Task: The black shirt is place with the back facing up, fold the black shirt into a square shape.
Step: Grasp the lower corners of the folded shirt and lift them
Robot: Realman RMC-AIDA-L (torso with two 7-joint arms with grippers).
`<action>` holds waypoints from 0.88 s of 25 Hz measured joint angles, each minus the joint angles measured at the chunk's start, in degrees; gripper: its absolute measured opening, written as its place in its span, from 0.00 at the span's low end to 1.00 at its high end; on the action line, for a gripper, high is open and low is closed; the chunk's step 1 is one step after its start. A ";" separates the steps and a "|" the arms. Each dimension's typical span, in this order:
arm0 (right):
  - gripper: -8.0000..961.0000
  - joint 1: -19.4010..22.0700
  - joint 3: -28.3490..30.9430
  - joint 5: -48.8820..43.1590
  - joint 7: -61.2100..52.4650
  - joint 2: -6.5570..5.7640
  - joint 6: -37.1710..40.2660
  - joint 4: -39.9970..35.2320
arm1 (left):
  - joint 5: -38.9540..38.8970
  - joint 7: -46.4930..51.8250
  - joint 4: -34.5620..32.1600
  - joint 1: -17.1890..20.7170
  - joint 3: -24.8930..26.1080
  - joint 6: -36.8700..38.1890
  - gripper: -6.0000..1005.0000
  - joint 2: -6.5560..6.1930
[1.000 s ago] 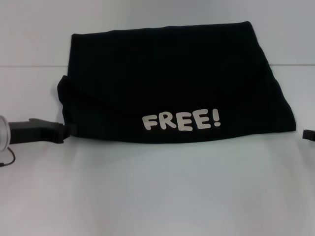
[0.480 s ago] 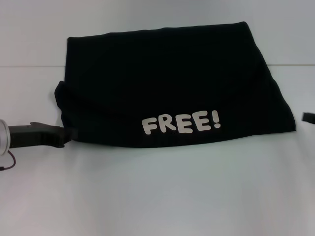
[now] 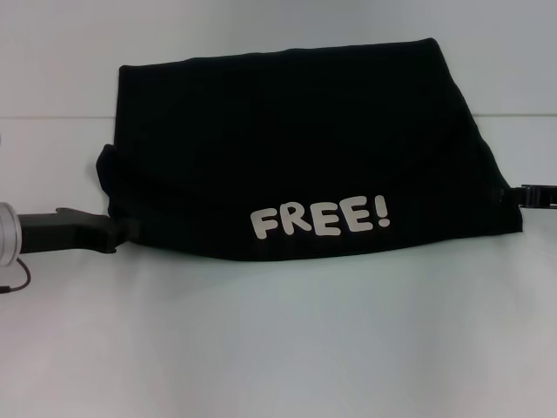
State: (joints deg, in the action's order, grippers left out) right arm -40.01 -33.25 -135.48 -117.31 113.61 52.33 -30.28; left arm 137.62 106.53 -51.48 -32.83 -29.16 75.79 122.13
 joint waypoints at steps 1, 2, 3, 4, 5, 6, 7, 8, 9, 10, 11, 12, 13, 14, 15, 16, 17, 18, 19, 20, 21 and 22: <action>0.31 -0.20 -0.08 -0.33 -0.30 -0.01 -0.33 0.40 | 0.06 -0.01 0.19 -0.11 -0.01 -0.21 0.00 -0.05; 0.36 -0.28 -0.09 -0.47 -0.53 -0.04 -0.39 0.61 | 0.09 0.00 0.39 -0.18 0.00 -0.40 0.00 -0.10; 0.40 -0.32 -0.10 -0.54 -0.75 -0.07 -0.45 0.74 | 0.09 0.01 0.50 -0.23 0.02 -0.53 0.00 -0.14; 0.45 -0.31 -0.13 -0.60 -1.00 -0.11 -0.45 0.83 | 0.07 0.03 0.60 -0.26 0.04 -0.65 0.00 -0.16; 0.49 -0.27 -0.16 -0.61 -1.20 -0.14 -0.44 0.85 | 0.03 0.03 0.64 -0.28 0.04 -0.70 0.00 -0.16; 0.53 -0.16 -0.19 -0.64 -1.34 -0.17 -0.43 0.89 | -0.02 0.03 0.66 -0.29 0.04 -0.75 0.00 -0.16; 0.53 -0.06 -0.20 -0.65 -1.35 -0.18 -0.40 1.05 | -0.08 0.01 0.69 -0.33 0.03 -0.85 0.00 -0.16; 0.53 0.00 -0.21 -0.66 -1.36 -0.24 -0.29 1.27 | -0.08 0.02 0.71 -0.38 0.01 -0.93 0.00 -0.16; 0.53 0.04 -0.21 -0.66 -1.36 -0.33 -0.28 1.58 | -0.08 0.03 0.79 -0.47 0.00 -1.05 0.00 -0.19; 0.53 0.05 -0.23 -0.66 -1.36 -0.47 -0.28 2.05 | -0.08 0.05 0.93 -0.61 -0.01 -1.15 0.00 -0.23; 0.53 0.05 -0.23 -0.66 -1.36 -0.57 -0.29 2.43 | -0.05 0.07 1.09 -0.75 -0.01 -1.25 0.00 -0.28; 0.53 0.04 -0.24 -0.67 -1.37 -0.62 -0.28 2.80 | -0.03 0.07 1.20 -0.84 -0.02 -1.29 0.00 -0.31; 0.53 0.02 -0.29 -0.67 -1.38 -0.65 -0.27 3.17 | -0.01 0.07 1.27 -0.90 -0.02 -1.33 0.00 -0.33; 0.53 0.00 -0.39 -0.67 -1.38 -0.65 -0.26 3.42 | -0.01 0.07 1.29 -0.95 -0.02 -1.34 0.00 -0.33; 0.53 0.01 -0.51 -0.67 -1.38 -0.65 -0.26 3.54 | -0.01 0.07 1.31 -0.96 -0.03 -1.36 0.00 -0.33; 0.52 0.02 -0.61 -0.67 -1.39 -0.63 -0.29 3.62 | -0.02 0.06 1.32 -0.98 -0.05 -1.36 0.00 -0.33; 0.52 0.03 -0.70 -0.67 -1.39 -0.59 -0.33 3.67 | -0.06 0.06 1.32 -1.02 -0.07 -1.36 0.00 -0.33; 0.51 0.07 -0.72 -0.67 -1.39 -0.54 -0.35 3.67 | -0.07 0.07 1.32 -1.04 -0.09 -1.37 0.00 -0.33; 0.51 0.10 -0.75 -0.67 -1.39 -0.47 -0.37 3.67 | -0.07 0.06 1.32 -1.08 -0.11 -1.36 0.00 -0.32; 0.50 0.10 -0.76 -0.67 -1.36 -0.42 -0.38 3.67 | -0.07 0.06 1.32 -1.10 -0.11 -1.36 0.00 -0.32; 0.50 0.09 -0.77 -0.67 -1.31 -0.37 -0.37 3.67 | -0.07 0.06 1.32 -1.13 -0.11 -1.37 0.00 -0.32; 0.49 0.04 -0.77 -0.67 -1.24 -0.35 -0.37 3.67 | -0.07 0.06 1.32 -1.15 -0.11 -1.36 0.00 -0.32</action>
State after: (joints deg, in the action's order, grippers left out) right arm -39.96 -34.02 -136.15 -118.55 113.26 51.96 -26.61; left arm 137.55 106.59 -50.16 -33.98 -29.27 74.42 121.82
